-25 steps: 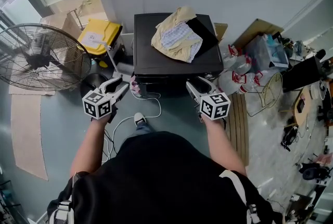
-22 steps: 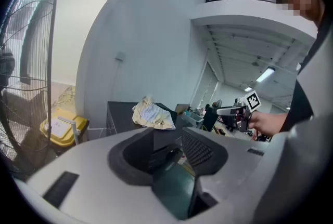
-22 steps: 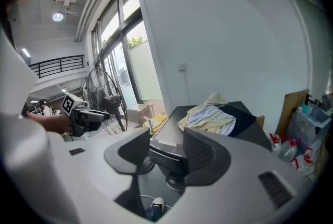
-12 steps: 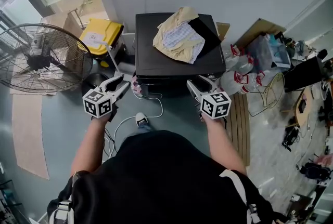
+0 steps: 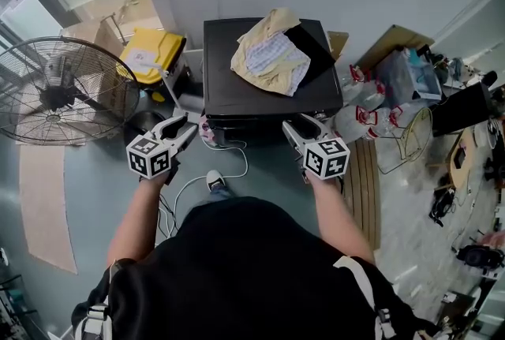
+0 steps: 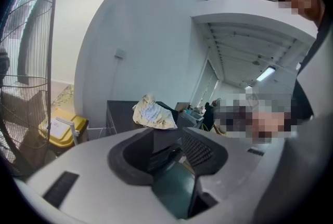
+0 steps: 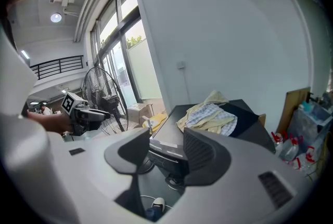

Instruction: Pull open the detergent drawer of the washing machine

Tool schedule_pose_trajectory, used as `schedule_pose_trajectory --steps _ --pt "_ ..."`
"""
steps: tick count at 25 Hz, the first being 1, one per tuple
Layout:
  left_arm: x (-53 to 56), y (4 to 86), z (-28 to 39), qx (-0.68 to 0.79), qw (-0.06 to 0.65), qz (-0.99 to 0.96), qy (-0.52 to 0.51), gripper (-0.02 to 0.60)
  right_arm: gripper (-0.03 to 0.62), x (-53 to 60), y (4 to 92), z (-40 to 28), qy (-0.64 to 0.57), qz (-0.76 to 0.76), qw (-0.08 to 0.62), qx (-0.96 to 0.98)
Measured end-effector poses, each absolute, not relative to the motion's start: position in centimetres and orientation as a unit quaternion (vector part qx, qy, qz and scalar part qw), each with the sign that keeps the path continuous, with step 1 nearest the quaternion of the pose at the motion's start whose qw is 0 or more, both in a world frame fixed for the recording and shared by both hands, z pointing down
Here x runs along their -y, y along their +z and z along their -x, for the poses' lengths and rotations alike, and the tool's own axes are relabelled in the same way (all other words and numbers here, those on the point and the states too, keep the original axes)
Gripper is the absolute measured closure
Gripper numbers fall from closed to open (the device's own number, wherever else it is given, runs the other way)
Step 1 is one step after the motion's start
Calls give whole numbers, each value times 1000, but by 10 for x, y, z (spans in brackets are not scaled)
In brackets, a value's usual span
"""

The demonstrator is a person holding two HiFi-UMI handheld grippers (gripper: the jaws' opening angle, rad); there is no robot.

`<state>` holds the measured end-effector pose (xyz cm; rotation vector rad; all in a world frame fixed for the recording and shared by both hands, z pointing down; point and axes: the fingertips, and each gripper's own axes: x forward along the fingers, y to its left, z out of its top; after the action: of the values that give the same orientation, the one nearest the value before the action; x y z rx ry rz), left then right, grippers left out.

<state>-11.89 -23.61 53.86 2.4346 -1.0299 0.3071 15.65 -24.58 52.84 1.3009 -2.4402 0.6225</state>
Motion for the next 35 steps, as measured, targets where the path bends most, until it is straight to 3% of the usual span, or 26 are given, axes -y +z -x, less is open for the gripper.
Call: schedule_pose_trajectory --steps 35 --pt "265 645 129 351 318 -863 176 408 386 267 632 -127 295 -428 211 828"
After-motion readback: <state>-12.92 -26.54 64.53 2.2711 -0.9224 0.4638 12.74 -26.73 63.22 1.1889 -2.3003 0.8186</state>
